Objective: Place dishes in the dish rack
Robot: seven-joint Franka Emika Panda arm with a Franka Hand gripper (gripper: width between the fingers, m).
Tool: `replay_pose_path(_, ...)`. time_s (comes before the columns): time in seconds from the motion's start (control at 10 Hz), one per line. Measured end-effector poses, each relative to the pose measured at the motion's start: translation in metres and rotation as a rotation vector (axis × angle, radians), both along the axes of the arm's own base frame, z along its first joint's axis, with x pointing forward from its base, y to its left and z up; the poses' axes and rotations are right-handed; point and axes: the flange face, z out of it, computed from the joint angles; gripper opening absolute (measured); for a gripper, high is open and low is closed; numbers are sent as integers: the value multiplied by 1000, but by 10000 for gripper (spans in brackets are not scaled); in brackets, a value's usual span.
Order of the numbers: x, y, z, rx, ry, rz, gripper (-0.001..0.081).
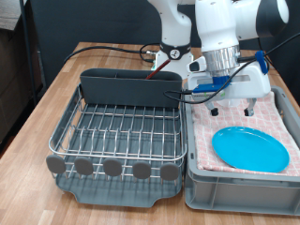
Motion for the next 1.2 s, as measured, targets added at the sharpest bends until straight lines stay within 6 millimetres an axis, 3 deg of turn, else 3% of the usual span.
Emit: replay_pose_path(1.2, 17, 3, -17, 8, 5, 7, 802)
